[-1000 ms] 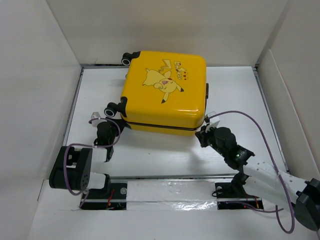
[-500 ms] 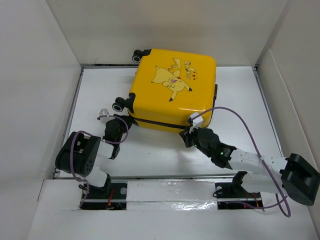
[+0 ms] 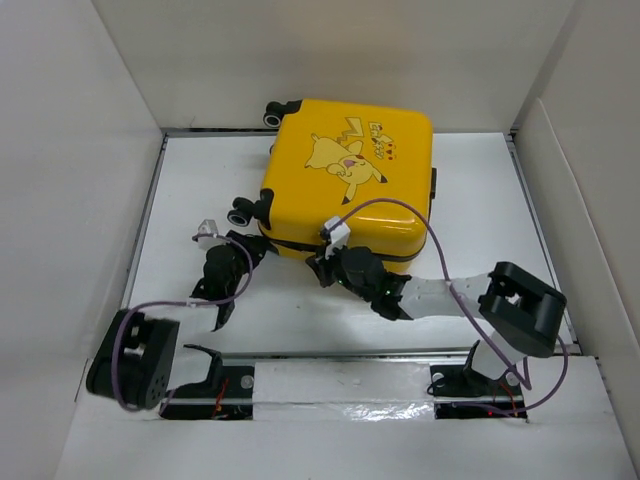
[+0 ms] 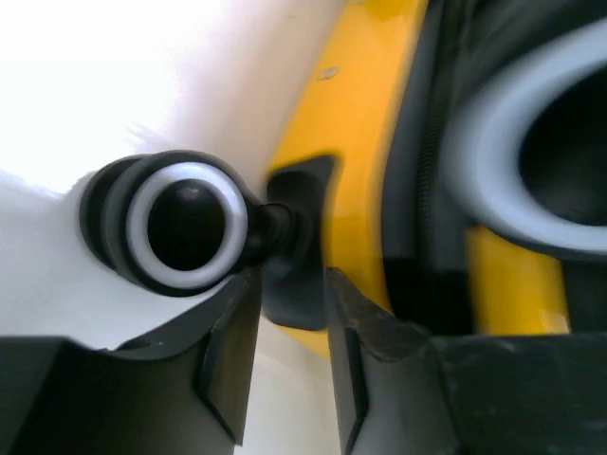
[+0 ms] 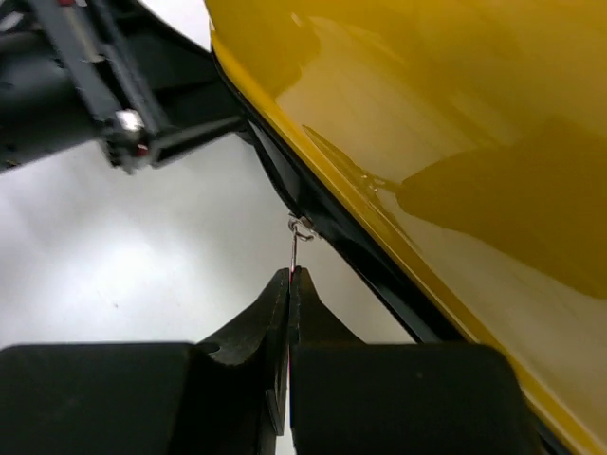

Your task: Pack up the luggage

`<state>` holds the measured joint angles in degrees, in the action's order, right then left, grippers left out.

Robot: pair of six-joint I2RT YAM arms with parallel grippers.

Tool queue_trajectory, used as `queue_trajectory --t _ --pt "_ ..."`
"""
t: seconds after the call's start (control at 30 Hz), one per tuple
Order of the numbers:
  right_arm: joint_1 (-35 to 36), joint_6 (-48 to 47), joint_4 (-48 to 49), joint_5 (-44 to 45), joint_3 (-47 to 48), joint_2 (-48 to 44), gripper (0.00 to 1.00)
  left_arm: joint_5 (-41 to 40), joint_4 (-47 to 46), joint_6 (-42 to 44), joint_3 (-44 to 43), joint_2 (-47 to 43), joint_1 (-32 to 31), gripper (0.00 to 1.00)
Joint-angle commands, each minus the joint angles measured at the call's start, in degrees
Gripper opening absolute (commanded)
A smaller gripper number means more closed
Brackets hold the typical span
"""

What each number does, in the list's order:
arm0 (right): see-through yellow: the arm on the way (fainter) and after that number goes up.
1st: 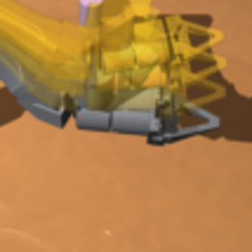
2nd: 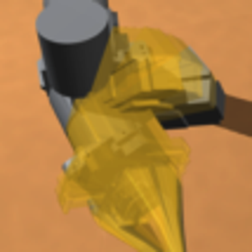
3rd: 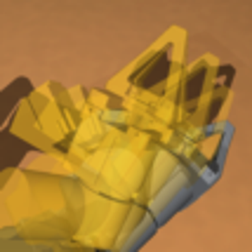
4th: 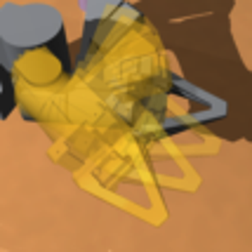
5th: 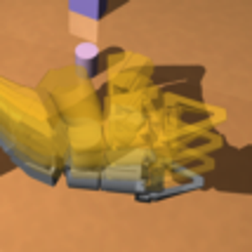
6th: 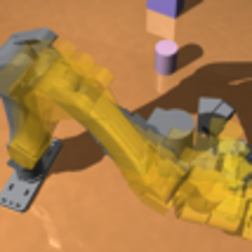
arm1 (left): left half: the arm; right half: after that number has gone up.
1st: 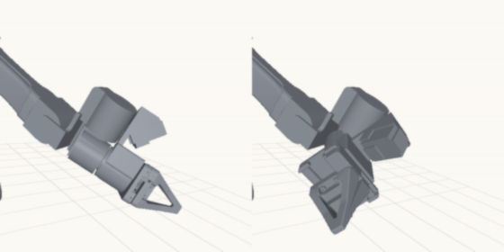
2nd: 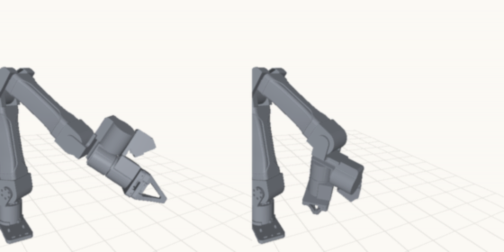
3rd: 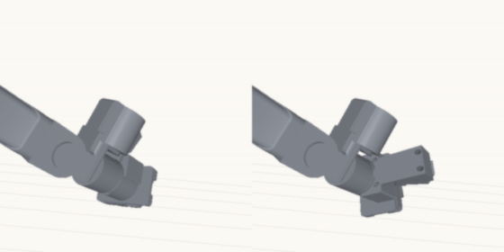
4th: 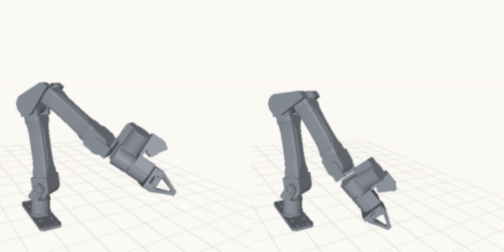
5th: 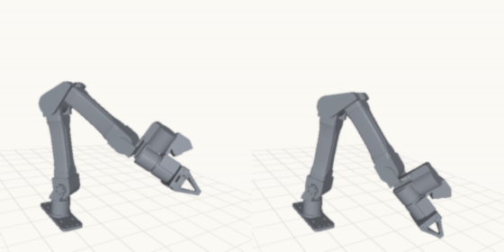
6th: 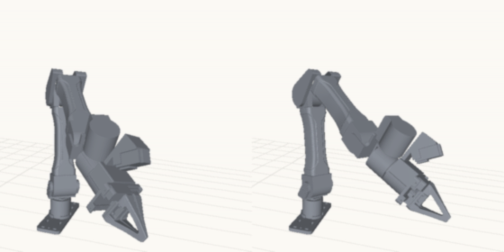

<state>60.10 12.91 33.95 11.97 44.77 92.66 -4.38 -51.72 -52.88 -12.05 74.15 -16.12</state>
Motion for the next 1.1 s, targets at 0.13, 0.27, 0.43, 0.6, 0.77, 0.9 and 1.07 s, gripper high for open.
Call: queue_trajectory --t 0.13,0.27,0.43,0.6,0.77,0.9,1.07 --pt "-0.8 0.9 5.2 -10.0 -13.0 -18.2 0.0 5.0 17.0 4.4 2.0 -32.8 0.7 0.42" --pt "-2.4 0.4 3.8 -11.5 -17.0 -23.9 0.0 1.1 32.3 5.4 0.7 -53.5 -1.2 0.32" --pt "-4.4 0.4 -4.0 -13.8 -20.2 -32.7 0.0 0.8 38.6 8.5 -7.8 -51.1 -1.9 0.52" --pt "-7.4 -0.1 -13.6 -12.2 -24.2 -48.9 0.0 7.4 39.4 9.9 -17.5 -33.6 -1.9 0.67" --pt "-10.1 -0.6 -22.8 -12.2 -26.7 -59.9 0.0 15.2 34.6 10.9 -16.9 -30.4 -1.9 0.62" --pt "-10.6 -0.2 -23.1 -14.6 -27.5 -60.0 0.0 26.8 28.0 12.1 -11.7 -32.7 -1.9 0.59" --pt "-8.2 1.2 -18.2 -17.1 -27.8 -52.4 0.0 35.8 24.8 14.0 -8.8 -34.9 -1.9 0.6"
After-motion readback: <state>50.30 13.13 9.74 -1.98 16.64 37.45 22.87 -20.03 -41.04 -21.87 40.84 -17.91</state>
